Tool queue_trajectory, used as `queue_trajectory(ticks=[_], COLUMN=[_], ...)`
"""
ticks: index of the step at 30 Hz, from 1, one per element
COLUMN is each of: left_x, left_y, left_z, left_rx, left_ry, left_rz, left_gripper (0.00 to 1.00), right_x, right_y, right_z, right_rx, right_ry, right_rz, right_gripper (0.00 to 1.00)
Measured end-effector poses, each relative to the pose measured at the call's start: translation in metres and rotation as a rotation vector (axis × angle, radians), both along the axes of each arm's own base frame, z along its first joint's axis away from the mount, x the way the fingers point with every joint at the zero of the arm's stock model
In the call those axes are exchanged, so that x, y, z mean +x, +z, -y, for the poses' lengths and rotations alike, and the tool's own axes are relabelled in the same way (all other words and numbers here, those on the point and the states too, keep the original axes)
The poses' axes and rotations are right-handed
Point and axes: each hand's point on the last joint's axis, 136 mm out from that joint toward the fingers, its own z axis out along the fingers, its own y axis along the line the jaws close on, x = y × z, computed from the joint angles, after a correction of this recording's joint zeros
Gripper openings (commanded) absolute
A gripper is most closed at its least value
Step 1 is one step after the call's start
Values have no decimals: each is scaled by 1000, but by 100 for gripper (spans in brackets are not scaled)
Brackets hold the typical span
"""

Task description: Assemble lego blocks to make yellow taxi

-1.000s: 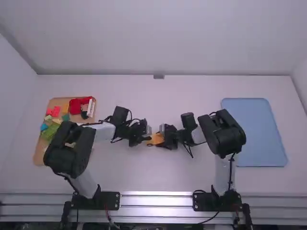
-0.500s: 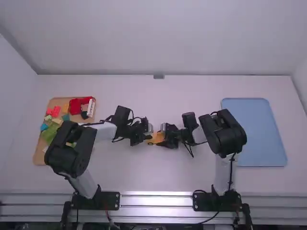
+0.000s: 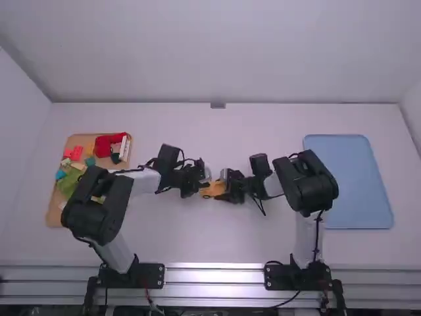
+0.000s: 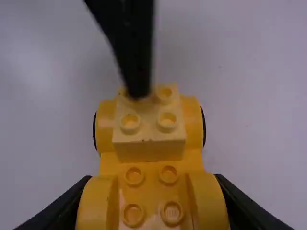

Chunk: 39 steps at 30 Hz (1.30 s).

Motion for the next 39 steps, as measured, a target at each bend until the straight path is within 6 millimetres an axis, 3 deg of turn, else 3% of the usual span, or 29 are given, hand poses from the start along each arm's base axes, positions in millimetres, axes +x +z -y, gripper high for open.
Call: queue_trajectory(ticks=[1, 2, 3, 4, 5, 6, 9, 13, 20, 23, 26, 28, 30, 31, 33, 39], left_x=[2, 5, 6, 11, 19, 28, 44, 54, 55, 54, 54, 52, 50, 50, 49, 32], left_y=[3, 9, 12, 22, 34, 50, 86, 112, 126, 130, 129, 128, 129, 129, 132, 136], left_z=[-1, -2, -3, -6, -10, -17, -35, -60, -101, -116, -132, -138, -152, -152, -169, -210], left_rx=[-6, -20, -25, -39, -54, -72, -113, -161, -248, -273, -251, -235, -203, -203, -184, -140], left_ry=[7, 13, 16, 38, 65, 100, 190, 318, 566, 677, 824, 878, 983, 983, 1109, 1412], left_rz=[4, 10, 19, 29, 49, 79, 125, 95, -109, -185, -235, -248, -253, -253, -247, -250], left_gripper=[4, 21, 27, 58, 99, 99, 99, 99, 99, 99, 99, 99, 99, 99, 99, 99], right_x=[-1, -1, -1, -1, 0, 1, 7, 22, 25, 27, 30, 31, 34, 34, 41, 70], right_y=[0, 1, 1, 1, 1, 1, 3, 6, 5, 31, 77, 94, 132, 132, 170, 242], right_z=[-1, -1, -1, -1, 0, 1, 4, 10, 26, 34, 43, 44, 43, 43, 41, 33], right_rx=[3, 5, 5, 4, 4, 5, 10, 13, -69, -105, -114, -106, -48, -48, 43, 249], right_ry=[4, 6, 6, 5, 2, -3, -19, -77, -171, -198, -213, -213, -182, -182, -133, -37], right_rz=[-1, 0, 0, -1, -1, -2, 13, 24, -80, -63, 35, 72, 145, 145, 212, 249], right_gripper=[54, 55, 56, 62, 72, 87, 99, 99, 99, 99, 99, 99, 99, 99, 99, 99])
